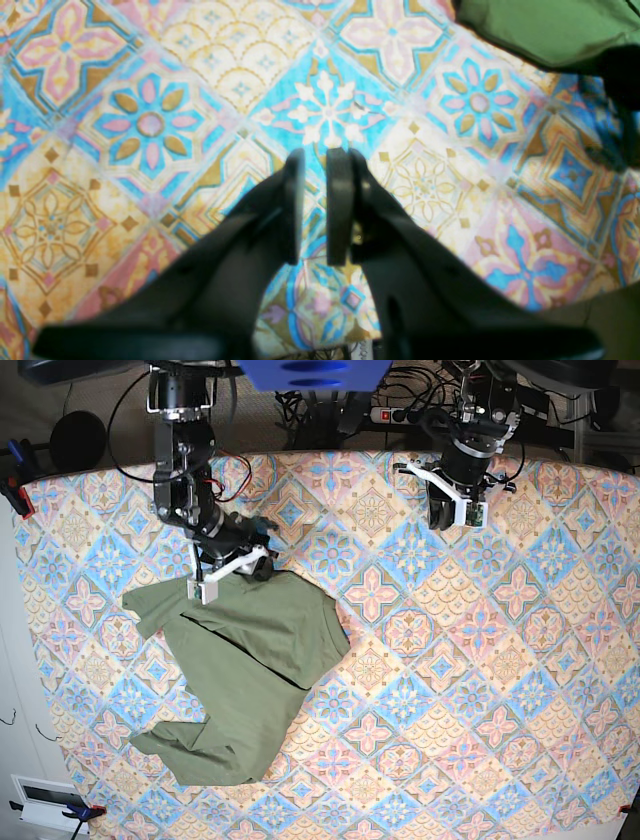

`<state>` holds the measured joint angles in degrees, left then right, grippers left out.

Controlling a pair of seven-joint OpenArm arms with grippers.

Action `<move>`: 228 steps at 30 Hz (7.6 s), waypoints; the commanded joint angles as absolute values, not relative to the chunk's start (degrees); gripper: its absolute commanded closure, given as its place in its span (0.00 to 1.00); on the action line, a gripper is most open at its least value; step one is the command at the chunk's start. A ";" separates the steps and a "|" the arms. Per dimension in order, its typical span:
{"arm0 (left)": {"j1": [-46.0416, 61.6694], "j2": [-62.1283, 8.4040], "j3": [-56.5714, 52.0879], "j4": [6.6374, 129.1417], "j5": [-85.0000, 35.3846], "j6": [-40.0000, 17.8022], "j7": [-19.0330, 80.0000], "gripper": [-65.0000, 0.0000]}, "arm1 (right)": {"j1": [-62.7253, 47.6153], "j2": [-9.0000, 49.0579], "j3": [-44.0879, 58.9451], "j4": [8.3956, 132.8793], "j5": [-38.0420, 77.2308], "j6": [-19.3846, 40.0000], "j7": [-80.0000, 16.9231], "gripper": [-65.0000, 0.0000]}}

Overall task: Layout the t-shirt on the table in an organized manner, then fold the t-shirt properly
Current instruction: 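Lower the right gripper onto the green t-shirt and grasp its edge, then drag the grasped shirt edge away from the left arm and release, then regrasp the shirt with the right gripper and lift it, then reach the left gripper across and grasp the shirt near the right gripper, then pull the shirt apart, left gripper moving away from the right gripper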

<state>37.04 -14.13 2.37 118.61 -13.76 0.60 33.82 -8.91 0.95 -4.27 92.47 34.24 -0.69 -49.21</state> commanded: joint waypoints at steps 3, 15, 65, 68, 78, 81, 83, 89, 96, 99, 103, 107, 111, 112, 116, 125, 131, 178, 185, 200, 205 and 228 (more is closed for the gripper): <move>37.32 -14.37 2.15 119.60 -13.85 0.48 32.57 0.87 | -6.90 0.75 -4.35 90.77 37.14 -0.13 -50.15 0.63; 37.32 -14.37 2.15 119.60 -13.85 0.48 32.57 0.87 | -3.30 0.75 -4.26 82.95 41.01 -0.13 -50.24 0.64; 34.77 -15.69 -0.13 119.52 -13.67 0.48 32.57 0.87 | -14.90 14.37 29.32 104.22 42.59 0.48 -57.63 0.59; 34.77 -15.69 -0.13 119.52 -13.67 0.48 32.57 0.87 | -16.75 13.93 24.48 106.51 43.74 3.91 -58.15 0.59; 34.86 -15.69 -0.04 119.52 -13.67 0.48 32.57 0.87 | -13.23 9.80 14.64 101.23 43.82 5.49 -57.80 0.59; 34.86 -15.69 -0.04 119.52 -13.67 0.48 32.57 0.87 | -11.82 9.80 13.23 97.36 43.82 5.49 -57.63 0.59; 34.95 -15.69 -0.04 119.52 -13.67 0.48 32.57 0.87 | -10.77 9.71 12.88 96.13 43.82 5.49 -57.63 0.59; 34.95 -15.69 -0.04 119.52 -13.67 0.48 32.57 0.87 | -7.96 9.71 12.79 92.44 43.74 5.49 -57.54 0.59; 34.51 -15.69 -0.04 119.52 -13.67 0.48 32.57 0.87 | -7.16 9.71 13.41 90.95 43.82 9.19 -55.16 0.84; 34.24 -15.69 -0.04 119.52 -13.32 0.40 32.57 0.87 | -7.43 9.98 18.07 94.20 43.91 15.69 -55.16 0.99; 31.52 -15.69 -0.22 119.34 -13.14 0.40 32.66 0.87 | -10.42 10.07 28.00 102.11 43.91 17.63 -55.69 0.99; 28.53 -16.57 0.04 118.90 -13.14 0.31 32.75 0.87 | -14.99 13.23 33.63 107.65 44.00 17.71 -55.69 0.99; 23.08 -16.92 4.26 116.62 -13.14 0.22 35.21 0.87 | -17.89 14.64 37.14 108.35 49.98 17.71 -55.69 0.99; 22.02 -16.92 5.32 116.09 -13.05 0.13 35.56 0.87 | -18.33 14.90 37.76 108.35 51.47 17.71 -55.69 0.99; 15.78 -16.48 11.38 109.67 -13.05 0.04 35.74 0.86 | -19.47 14.99 37.76 108.62 53.67 17.71 -55.69 0.99; 1.71 -11.21 25.98 94.46 -13.05 -3.12 35.65 0.86 | -19.03 14.64 32.92 108.18 53.58 17.71 -55.78 0.99; -5.32 -5.14 34.51 86.46 -13.05 -4.70 35.56 0.86 | -19.03 14.64 31.25 106.15 53.49 17.71 -55.78 0.99; -26.68 9.00 60.09 52.62 -13.85 -1.01 17.45 0.56 | -19.56 14.64 24.75 110.64 61.49 22.02 -62.81 0.99; -25.01 9.00 60.09 57.01 -13.67 -1.01 17.80 0.56 | -23.96 16.40 31.08 113.63 71.08 34.77 -66.42 0.99; -21.41 9.00 53.32 63.87 -13.67 -1.10 23.08 0.56 | -22.37 22.55 36.26 113.63 83.03 40.00 -75.21 0.96; -21.41 9.00 59.21 63.96 -13.76 -1.19 26.59 0.56 | -21.93 22.64 36.26 113.54 83.03 40.00 -75.03 0.96; -23.16 9.00 58.33 59.74 -18.95 -1.01 17.10 0.56 | -22.29 22.55 34.95 113.63 83.03 40.00 -75.38 0.96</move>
